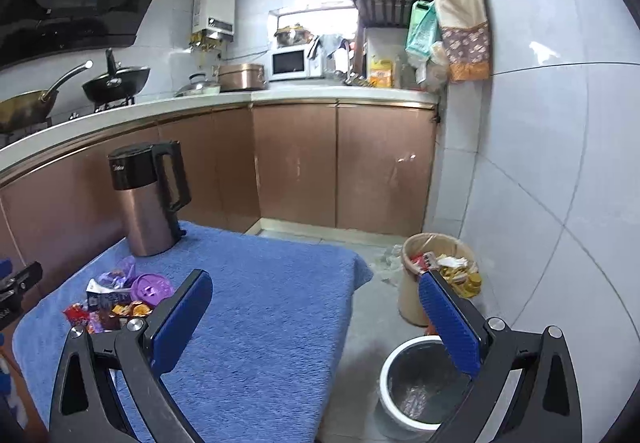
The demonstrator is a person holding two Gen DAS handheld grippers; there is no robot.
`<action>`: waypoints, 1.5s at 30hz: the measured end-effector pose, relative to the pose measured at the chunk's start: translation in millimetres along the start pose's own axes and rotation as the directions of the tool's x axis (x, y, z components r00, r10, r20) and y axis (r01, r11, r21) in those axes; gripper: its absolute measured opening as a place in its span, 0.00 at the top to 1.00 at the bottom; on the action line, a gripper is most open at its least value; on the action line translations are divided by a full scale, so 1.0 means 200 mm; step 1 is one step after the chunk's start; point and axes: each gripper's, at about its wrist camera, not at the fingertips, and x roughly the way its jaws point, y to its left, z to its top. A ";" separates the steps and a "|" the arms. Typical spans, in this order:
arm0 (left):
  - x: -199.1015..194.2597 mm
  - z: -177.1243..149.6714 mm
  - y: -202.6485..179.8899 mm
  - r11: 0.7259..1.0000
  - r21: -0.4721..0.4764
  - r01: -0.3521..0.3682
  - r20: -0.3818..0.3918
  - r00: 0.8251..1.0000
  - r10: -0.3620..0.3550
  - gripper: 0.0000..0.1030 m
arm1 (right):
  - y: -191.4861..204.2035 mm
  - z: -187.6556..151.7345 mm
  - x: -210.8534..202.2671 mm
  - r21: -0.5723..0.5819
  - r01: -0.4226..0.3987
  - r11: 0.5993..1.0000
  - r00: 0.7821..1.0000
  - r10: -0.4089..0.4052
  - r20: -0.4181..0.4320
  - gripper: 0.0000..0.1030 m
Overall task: Collect trash
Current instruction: 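Move both grippers toward the trash pile on the blue towel, then grasp the purple candy wrapper with left gripper while right grasps brown snack wrapper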
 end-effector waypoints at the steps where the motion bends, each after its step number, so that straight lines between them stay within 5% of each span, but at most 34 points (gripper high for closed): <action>1: 0.02 0.00 0.03 1.000 -0.001 -0.007 -0.008 1.000 0.007 0.19 | 0.02 0.00 0.02 -0.008 -0.019 1.000 1.000 0.019 -0.017 0.00; 8: 0.15 -0.06 0.29 0.998 -0.013 -0.055 -0.085 0.995 0.054 0.19 | 0.17 -0.02 0.21 -0.011 -0.247 0.969 0.957 0.242 -0.158 0.00; 11: 0.22 -0.12 0.39 1.000 -0.026 -0.016 -0.151 0.988 0.012 0.20 | 0.28 -0.04 0.30 -0.036 -0.344 0.938 0.919 0.329 -0.219 0.01; 15: 0.26 -0.20 0.43 0.998 -0.042 0.053 -0.210 0.976 -0.061 0.21 | 0.44 -0.09 0.39 -0.089 -0.448 0.889 0.866 0.407 -0.291 0.15; 20: 0.32 -0.28 0.34 0.974 -0.083 0.211 -0.282 0.932 -0.226 0.24 | 0.67 -0.19 0.49 -0.210 -0.549 0.809 0.807 0.449 -0.384 0.24; 26: 0.42 -0.35 0.18 0.954 -0.097 0.285 -0.372 0.878 -0.300 0.33 | 0.88 -0.27 0.60 -0.350 -0.603 0.717 0.782 0.445 -0.436 0.27; 32: 0.53 -0.44 0.10 0.947 -0.107 0.302 -0.442 0.839 -0.317 0.43 | 0.95 -0.30 0.74 -0.391 -0.626 0.675 0.764 0.429 -0.482 0.49; 40: 0.62 -0.49 0.05 0.952 -0.127 0.278 -0.469 0.829 -0.304 0.66 | 0.88 -0.28 0.79 -0.338 -0.651 0.680 0.744 0.481 -0.465 0.91; 45: 0.60 -0.49 0.07 0.959 -0.142 0.243 -0.456 0.844 -0.282 0.71 | 0.80 -0.24 0.75 -0.255 -0.674 0.694 0.718 0.534 -0.446 0.95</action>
